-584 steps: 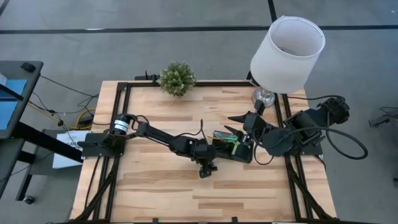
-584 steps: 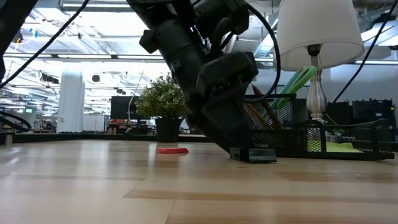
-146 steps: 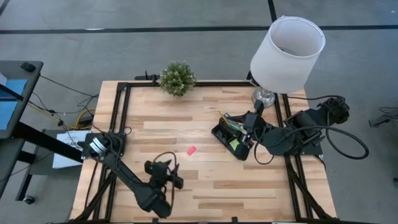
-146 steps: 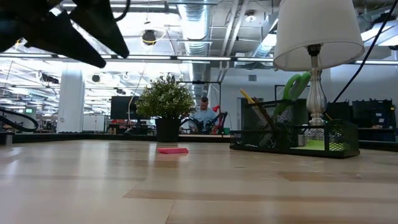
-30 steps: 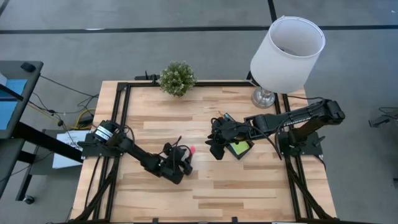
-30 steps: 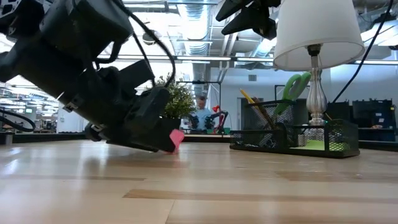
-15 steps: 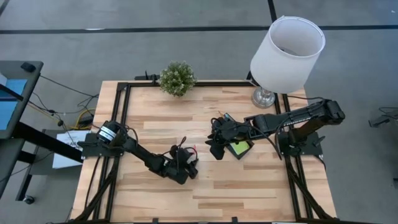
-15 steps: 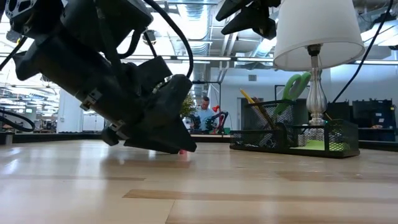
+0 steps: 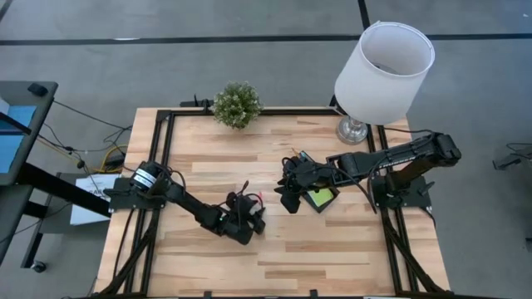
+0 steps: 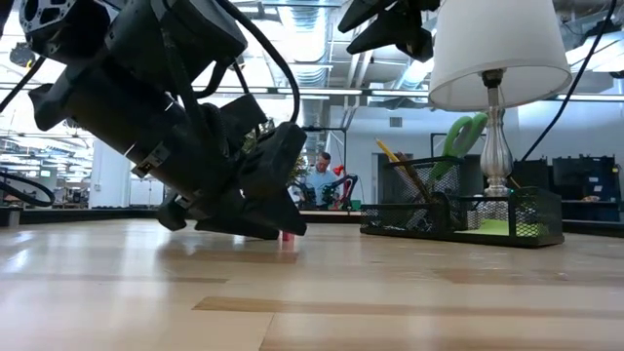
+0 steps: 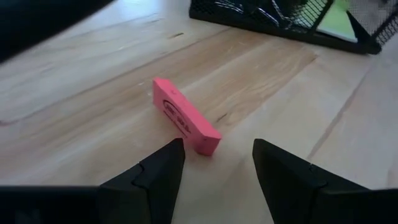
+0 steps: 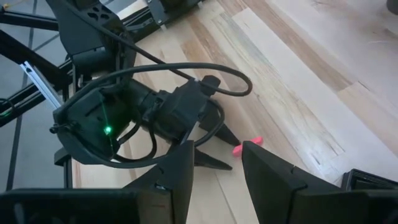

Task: Pick and place office supplies into organizer
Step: Put the pink eraser on the black desk organizer

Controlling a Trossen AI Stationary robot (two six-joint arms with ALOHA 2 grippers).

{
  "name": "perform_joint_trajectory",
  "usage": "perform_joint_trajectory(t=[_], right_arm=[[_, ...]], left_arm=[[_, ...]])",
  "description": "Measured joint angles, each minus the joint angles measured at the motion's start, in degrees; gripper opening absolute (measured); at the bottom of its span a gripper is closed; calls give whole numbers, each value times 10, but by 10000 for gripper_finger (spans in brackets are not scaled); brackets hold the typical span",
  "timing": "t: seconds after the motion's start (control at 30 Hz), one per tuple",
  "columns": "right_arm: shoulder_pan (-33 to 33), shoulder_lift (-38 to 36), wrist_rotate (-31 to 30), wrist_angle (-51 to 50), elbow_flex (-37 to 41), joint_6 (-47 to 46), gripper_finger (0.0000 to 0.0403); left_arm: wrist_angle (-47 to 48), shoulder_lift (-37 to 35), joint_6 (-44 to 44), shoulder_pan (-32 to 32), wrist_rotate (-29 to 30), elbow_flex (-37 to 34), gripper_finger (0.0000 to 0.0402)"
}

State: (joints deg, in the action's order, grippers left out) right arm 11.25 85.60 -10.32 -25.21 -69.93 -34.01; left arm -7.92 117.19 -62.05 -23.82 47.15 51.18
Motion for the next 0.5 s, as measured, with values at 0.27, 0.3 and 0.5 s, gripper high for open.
perform_joint_trajectory(t=[0.27, 0.3, 0.5], right_arm=[[0, 0, 0, 0, 0, 0, 129], [0, 0, 0, 0, 0, 0, 129], [0, 0, 0, 0, 0, 0, 129]], left_arm=[[13, -1, -30, 6, 16, -1, 194], [13, -1, -30, 10, 17, -1, 194], [27, -1, -30, 34, 16, -1, 194]])
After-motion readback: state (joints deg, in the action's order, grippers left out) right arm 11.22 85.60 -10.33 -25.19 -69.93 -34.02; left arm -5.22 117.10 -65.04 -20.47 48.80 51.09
